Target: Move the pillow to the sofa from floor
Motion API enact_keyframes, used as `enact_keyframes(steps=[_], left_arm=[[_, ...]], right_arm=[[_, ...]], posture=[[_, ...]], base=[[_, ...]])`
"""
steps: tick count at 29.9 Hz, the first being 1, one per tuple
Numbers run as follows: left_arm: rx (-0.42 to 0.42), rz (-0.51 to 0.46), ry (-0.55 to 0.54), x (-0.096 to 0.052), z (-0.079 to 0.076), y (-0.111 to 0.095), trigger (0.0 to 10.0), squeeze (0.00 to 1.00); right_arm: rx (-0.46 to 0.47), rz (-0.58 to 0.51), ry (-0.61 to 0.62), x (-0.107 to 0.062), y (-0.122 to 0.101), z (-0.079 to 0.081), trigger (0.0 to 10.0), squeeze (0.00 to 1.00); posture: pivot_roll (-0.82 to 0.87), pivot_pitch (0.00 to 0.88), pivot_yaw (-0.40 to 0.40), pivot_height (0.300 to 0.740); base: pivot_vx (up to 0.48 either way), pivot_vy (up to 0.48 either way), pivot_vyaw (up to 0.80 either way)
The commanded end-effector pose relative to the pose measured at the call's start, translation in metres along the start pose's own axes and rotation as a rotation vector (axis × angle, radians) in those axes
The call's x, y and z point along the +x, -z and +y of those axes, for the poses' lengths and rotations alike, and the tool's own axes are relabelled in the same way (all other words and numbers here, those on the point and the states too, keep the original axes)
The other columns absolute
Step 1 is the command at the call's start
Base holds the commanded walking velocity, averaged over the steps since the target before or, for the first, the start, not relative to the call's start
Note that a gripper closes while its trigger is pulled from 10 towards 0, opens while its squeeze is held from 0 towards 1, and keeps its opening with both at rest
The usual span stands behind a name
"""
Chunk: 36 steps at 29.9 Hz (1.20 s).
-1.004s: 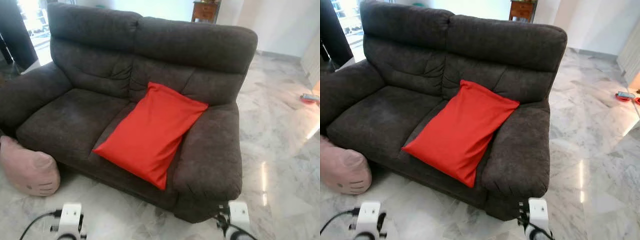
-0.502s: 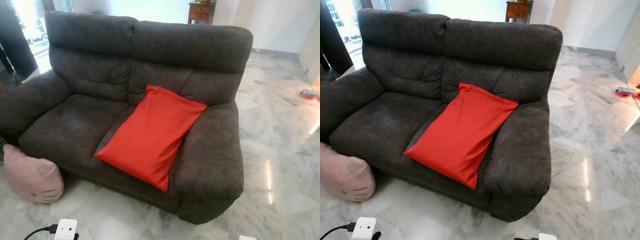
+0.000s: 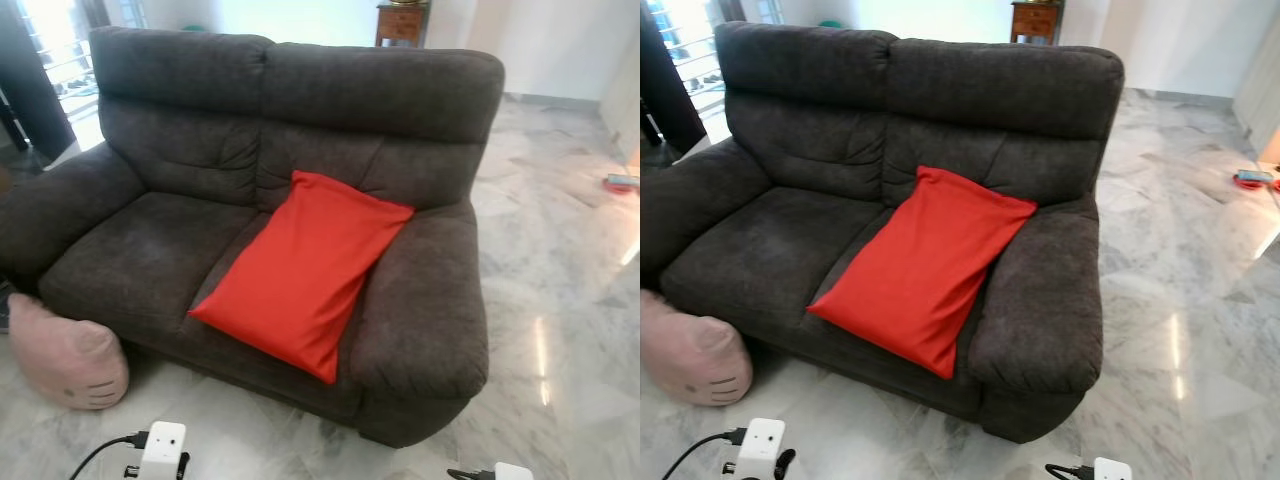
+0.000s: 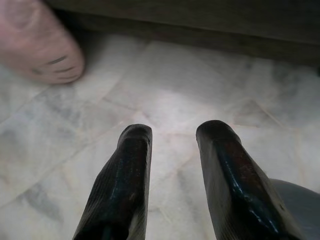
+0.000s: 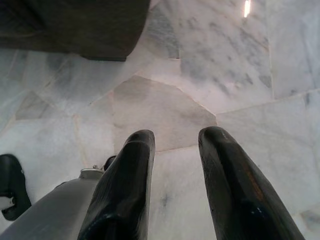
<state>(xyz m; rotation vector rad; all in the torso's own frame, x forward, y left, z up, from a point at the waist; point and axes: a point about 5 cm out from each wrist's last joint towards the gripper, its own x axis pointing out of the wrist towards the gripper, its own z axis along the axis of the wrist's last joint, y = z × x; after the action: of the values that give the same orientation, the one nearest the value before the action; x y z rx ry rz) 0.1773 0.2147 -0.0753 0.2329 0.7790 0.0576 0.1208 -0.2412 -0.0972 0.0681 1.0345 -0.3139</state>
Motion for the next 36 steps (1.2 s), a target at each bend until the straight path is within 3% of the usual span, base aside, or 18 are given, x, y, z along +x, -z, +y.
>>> enact_keyframes(steps=[1, 6, 15, 17, 24, 36], left_arm=[[0.048, 0.030, 0.042, -0.001, -0.008, 0.004, 10.0, 0.00], [0.089, 0.012, 0.081, 0.001, -0.014, -0.002, 10.0, 0.00], [0.036, -0.031, -0.011, 0.008, 0.009, -0.019, 10.0, 0.00], [0.036, -0.015, -0.025, 0.006, 0.012, -0.014, 10.0, 0.00], [0.034, -0.009, -0.042, 0.007, 0.021, -0.016, 10.0, 0.00], [0.034, 0.001, -0.050, 0.008, 0.026, -0.019, 10.0, 0.00]], right_arm=[[0.014, -0.023, 0.012, 0.000, -0.005, -0.006, 10.0, 0.00], [0.054, -0.019, 0.062, -0.001, -0.003, -0.016, 10.0, 0.00], [0.024, -0.010, 0.028, 0.001, -0.009, -0.009, 10.0, 0.00], [0.029, -0.020, 0.013, 0.000, 0.000, 0.009, 10.0, 0.00], [0.037, -0.026, -0.019, 0.001, -0.004, 0.031, 10.0, 0.00], [0.033, -0.070, -0.047, 0.002, -0.011, 0.036, 10.0, 0.00]], posture=[[-0.07, 0.000, 0.024, 0.740], [-0.07, 0.000, 0.038, 0.740], [-0.04, 0.000, -0.012, 0.740], [-0.03, 0.000, -0.013, 0.740], [0.01, 0.000, 0.007, 0.740], [0.00, 0.000, 0.020, 0.740]], base=[[0.000, 0.000, 0.00], [0.000, 0.000, 0.00], [0.000, 0.000, 0.00], [0.000, 0.000, 0.00], [0.000, 0.000, 0.00], [0.000, 0.000, 0.00]])
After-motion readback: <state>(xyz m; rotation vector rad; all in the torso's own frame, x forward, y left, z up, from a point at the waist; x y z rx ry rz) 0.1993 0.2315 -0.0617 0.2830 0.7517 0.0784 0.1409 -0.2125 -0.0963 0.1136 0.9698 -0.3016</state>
